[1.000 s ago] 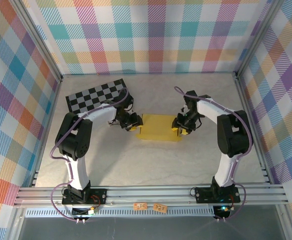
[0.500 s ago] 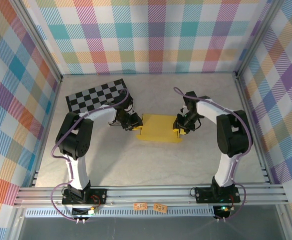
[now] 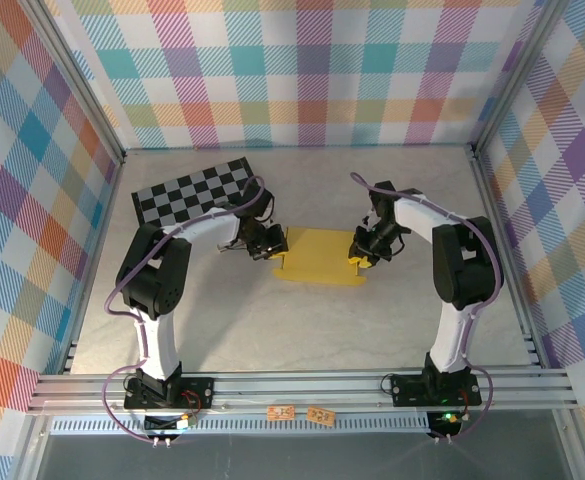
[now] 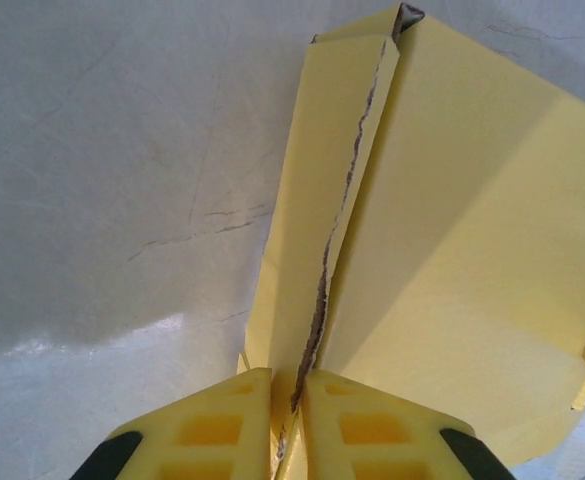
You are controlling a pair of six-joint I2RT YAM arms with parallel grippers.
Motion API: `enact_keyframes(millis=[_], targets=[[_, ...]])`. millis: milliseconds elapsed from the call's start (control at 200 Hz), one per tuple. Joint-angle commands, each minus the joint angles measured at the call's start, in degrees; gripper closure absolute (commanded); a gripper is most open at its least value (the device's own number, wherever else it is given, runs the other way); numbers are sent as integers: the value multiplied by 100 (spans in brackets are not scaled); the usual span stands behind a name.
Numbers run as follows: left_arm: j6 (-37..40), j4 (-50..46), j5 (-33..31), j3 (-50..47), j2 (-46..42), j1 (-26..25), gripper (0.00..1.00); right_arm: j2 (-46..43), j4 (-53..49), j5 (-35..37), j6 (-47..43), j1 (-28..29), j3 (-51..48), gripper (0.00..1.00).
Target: Fold the paper box
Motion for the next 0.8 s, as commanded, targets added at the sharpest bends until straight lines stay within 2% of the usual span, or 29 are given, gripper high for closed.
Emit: enact_keyframes(millis=[0,110,350,495,625,795], targets=[[-122,-47,285,50,374,-471,86,465,322,-124,54,261,11,83],[-165,-79,213,142,355,-577,73,504,285,-105,60,276,42,83],[-226,82,273,189,214,-591,64,486,95,65,-102,273,188,83],[-233,83,348,293,317,-591,63,539,31,96,-149,280,287,83],[-328,317,281,173,4,-583,62,547,-66,181,-208,251,340,83],[-357,-191,127,354,-258,-556,70,534,-115,275,-212,144,321,85]])
